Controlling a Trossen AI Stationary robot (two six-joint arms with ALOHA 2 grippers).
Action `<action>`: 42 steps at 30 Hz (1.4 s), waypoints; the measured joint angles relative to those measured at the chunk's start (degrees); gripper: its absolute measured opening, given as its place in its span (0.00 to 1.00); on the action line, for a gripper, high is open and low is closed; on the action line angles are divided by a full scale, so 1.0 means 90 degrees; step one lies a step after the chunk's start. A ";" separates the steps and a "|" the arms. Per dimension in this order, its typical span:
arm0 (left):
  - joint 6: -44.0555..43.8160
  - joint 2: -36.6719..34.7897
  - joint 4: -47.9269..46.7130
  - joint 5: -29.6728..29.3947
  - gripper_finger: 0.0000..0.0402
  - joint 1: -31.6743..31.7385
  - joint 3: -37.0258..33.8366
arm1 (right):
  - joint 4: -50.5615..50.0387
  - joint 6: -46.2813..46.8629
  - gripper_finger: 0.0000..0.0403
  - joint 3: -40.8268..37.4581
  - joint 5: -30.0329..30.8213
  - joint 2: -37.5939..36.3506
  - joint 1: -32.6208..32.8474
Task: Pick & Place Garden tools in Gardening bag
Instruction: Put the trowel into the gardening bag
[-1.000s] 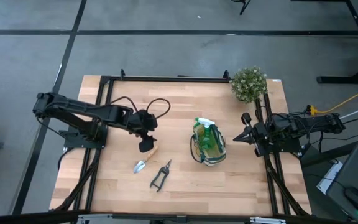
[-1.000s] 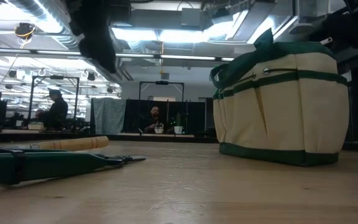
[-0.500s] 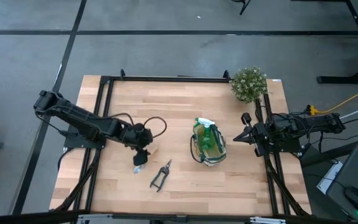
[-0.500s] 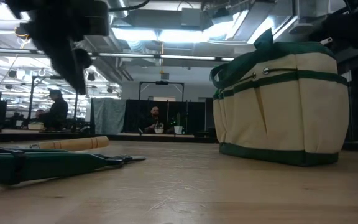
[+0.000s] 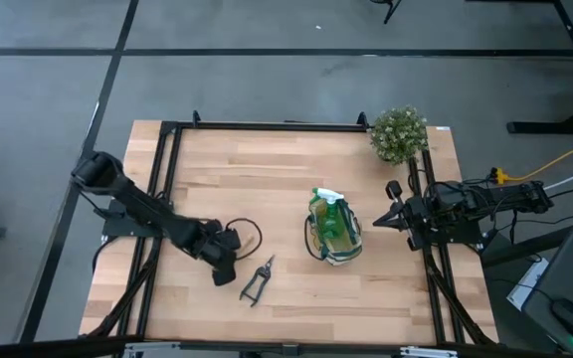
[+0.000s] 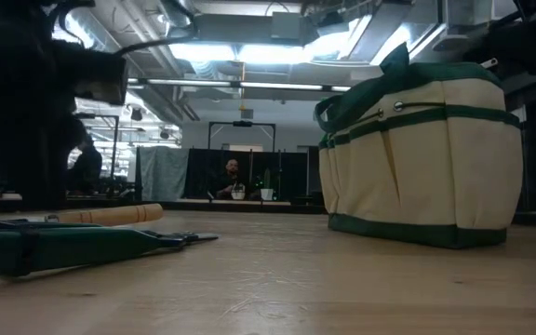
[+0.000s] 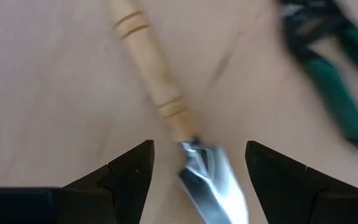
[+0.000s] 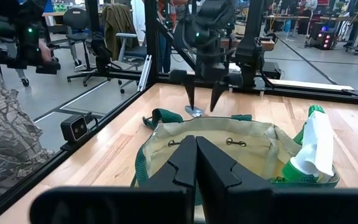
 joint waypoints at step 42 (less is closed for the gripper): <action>0.1594 0.0616 0.0151 -0.0353 0.16 0.0908 0.0191 | 0.0000 0.0002 0.03 0.0000 0.0000 0.0000 0.0002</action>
